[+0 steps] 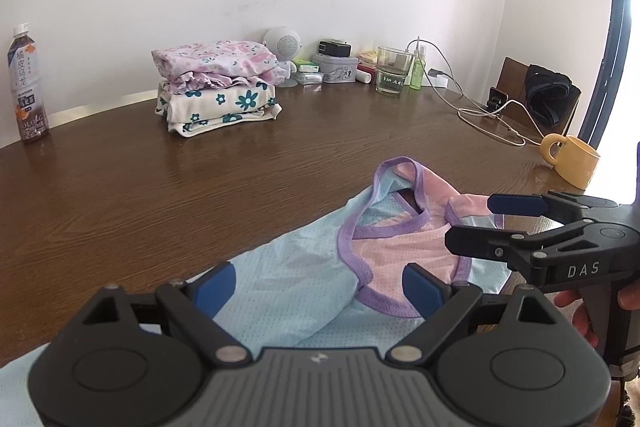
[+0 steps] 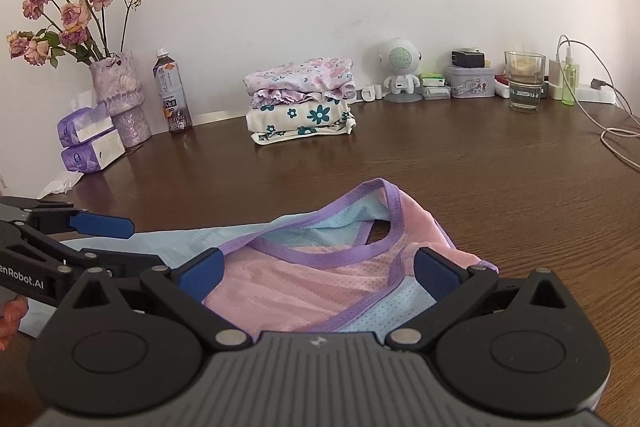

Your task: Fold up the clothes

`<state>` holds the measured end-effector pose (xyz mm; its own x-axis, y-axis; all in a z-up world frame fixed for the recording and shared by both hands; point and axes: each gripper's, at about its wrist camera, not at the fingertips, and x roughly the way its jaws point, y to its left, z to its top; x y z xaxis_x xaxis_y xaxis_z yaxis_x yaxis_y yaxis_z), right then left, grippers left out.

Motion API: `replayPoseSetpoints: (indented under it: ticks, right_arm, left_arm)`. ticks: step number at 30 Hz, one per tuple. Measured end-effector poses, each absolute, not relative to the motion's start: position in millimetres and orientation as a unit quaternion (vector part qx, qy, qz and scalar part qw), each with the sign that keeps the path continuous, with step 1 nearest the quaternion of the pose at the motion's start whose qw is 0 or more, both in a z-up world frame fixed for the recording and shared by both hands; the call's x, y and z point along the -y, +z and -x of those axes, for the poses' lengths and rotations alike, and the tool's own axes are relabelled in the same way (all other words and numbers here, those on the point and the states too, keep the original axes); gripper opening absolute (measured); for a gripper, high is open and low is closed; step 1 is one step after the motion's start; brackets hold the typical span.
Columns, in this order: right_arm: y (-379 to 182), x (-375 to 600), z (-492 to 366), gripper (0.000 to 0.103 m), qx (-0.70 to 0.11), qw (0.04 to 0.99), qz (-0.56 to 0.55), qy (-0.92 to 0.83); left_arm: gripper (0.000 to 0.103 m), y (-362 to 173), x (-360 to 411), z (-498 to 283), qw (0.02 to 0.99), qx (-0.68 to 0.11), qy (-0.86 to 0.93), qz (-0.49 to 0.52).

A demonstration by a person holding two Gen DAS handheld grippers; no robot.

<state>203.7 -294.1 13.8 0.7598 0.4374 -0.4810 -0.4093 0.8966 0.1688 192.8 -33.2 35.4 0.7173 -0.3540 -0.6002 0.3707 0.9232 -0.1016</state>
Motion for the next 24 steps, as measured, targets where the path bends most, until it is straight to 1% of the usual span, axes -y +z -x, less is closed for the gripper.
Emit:
replayPoseSetpoints:
  ticks: [24]
  right_arm:
    - [16, 299, -210, 0.103, -0.263, 0.939, -0.017, 0.222]
  left_arm:
    - [0.090, 36, 43, -203, 0.923, -0.326, -0.206, -0.007]
